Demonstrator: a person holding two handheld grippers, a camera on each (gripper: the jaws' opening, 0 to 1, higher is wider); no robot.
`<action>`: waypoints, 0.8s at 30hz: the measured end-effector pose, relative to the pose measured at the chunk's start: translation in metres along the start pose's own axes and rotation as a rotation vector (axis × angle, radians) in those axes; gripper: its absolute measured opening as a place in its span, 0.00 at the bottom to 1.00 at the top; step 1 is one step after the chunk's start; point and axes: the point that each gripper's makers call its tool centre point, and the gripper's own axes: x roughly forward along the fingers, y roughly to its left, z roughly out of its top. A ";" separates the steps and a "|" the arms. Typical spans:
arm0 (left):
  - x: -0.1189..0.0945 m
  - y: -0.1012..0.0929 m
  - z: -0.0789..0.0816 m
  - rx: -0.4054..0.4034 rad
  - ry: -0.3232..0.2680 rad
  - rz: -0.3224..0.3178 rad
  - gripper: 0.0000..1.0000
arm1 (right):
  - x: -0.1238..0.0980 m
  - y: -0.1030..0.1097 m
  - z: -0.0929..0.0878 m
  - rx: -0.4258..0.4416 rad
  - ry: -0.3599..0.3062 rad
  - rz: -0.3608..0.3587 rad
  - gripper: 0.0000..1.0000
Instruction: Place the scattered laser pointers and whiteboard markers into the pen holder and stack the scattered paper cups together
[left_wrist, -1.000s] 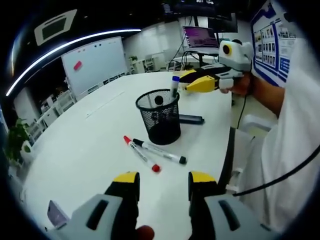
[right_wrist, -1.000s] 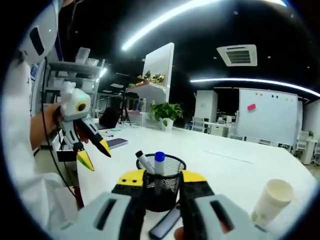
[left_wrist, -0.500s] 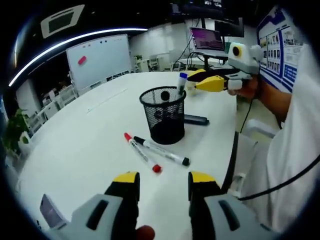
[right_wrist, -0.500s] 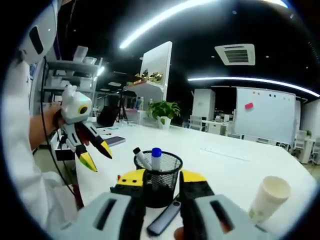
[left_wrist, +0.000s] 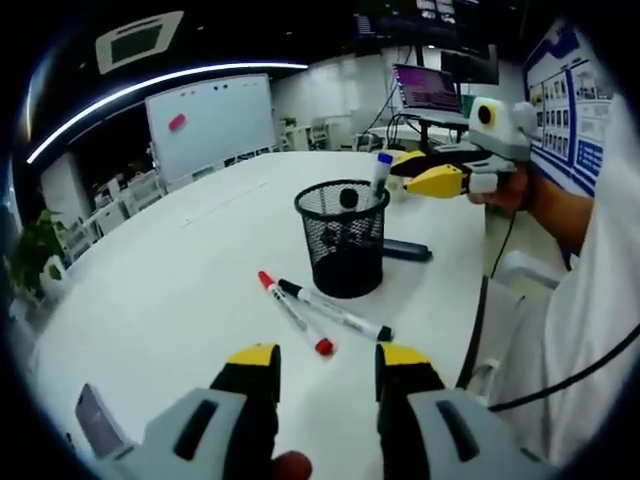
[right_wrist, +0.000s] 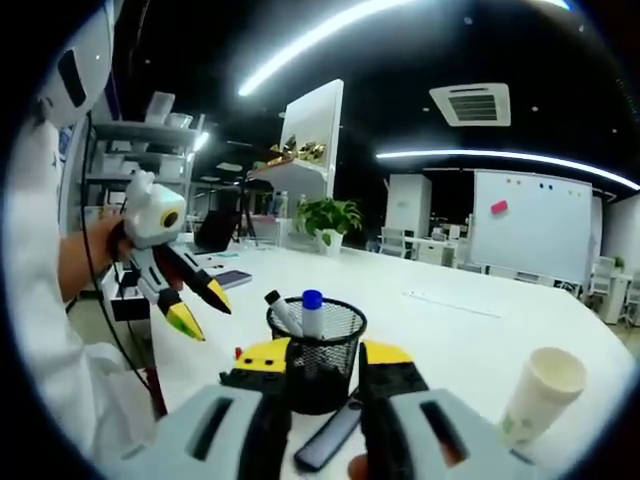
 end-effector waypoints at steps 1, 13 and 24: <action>0.001 0.000 -0.001 -0.003 0.001 -0.001 0.39 | 0.000 0.000 0.000 0.000 0.000 0.000 0.26; 0.009 0.004 -0.003 -0.024 -0.022 0.010 0.33 | -0.002 -0.004 0.001 0.006 -0.003 -0.011 0.25; 0.010 0.005 -0.001 -0.038 -0.029 0.012 0.33 | -0.002 -0.004 0.001 0.006 0.002 -0.014 0.25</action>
